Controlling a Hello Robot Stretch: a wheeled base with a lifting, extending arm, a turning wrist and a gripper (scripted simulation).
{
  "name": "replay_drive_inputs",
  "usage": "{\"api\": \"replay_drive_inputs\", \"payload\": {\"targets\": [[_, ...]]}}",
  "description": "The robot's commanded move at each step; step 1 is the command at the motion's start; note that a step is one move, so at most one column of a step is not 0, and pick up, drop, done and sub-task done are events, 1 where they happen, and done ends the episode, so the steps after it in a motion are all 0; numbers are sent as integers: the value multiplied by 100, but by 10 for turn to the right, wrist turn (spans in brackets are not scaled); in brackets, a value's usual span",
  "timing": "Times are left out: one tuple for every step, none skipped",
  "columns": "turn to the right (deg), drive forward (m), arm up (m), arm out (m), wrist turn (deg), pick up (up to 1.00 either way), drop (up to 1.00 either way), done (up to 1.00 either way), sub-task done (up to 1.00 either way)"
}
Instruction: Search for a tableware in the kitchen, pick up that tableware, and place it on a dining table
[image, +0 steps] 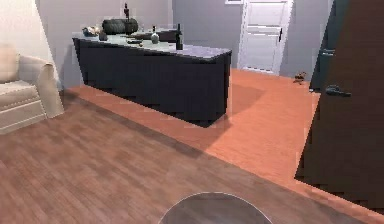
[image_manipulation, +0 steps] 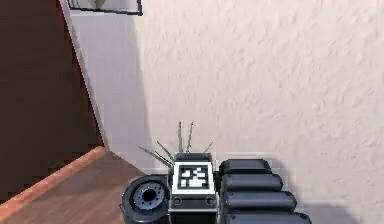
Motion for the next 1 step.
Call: {"api": "replay_drive_inputs", "payload": {"targets": [[450, 0, 0, 0, 0, 0, 0, 0, 0]]}}
